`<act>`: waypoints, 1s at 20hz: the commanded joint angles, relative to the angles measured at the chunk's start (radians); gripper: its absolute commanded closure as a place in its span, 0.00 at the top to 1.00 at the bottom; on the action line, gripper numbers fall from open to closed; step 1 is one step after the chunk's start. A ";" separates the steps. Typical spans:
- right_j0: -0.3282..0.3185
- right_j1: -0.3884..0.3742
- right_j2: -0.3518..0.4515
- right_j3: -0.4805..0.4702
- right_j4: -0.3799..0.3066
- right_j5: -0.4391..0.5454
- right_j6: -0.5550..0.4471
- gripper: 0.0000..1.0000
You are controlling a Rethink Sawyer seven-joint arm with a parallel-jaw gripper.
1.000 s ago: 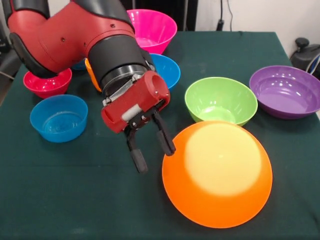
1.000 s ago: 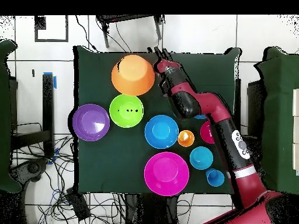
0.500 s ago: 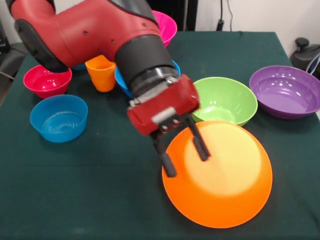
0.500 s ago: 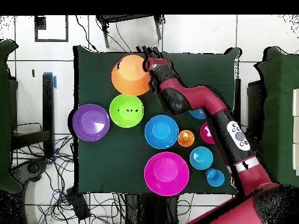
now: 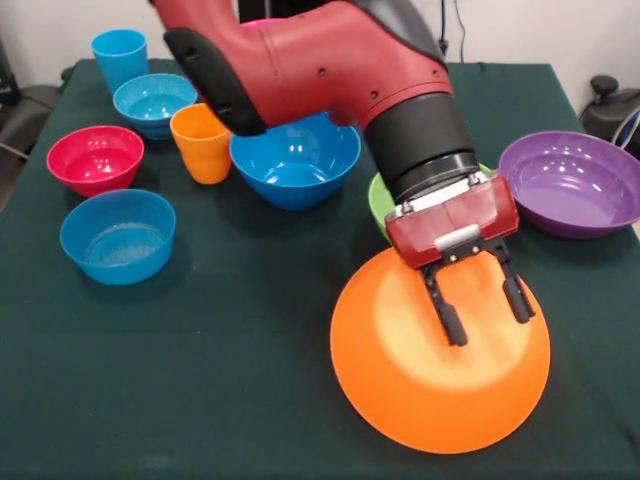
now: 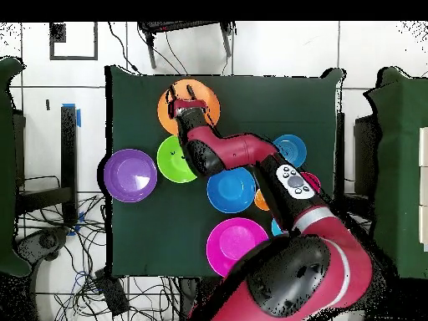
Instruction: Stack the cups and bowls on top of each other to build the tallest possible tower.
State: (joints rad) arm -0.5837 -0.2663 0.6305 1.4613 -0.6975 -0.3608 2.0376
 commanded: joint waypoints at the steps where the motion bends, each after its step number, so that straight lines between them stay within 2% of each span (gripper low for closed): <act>1: 0.038 -0.059 -0.298 0.060 0.141 -0.078 0.086 1.00; 6: 0.040 -0.071 -0.292 0.079 0.152 -0.079 0.086 1.00; 15: 0.034 -0.090 -0.269 0.086 0.123 -0.082 0.108 1.00; 17: 0.039 -0.118 -0.272 0.109 0.126 -0.076 0.113 1.00; 20: 0.074 -0.176 -0.311 0.155 0.169 -0.084 0.117 1.00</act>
State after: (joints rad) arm -0.5532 -0.3680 0.3952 1.5203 -0.5769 -0.4656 2.0376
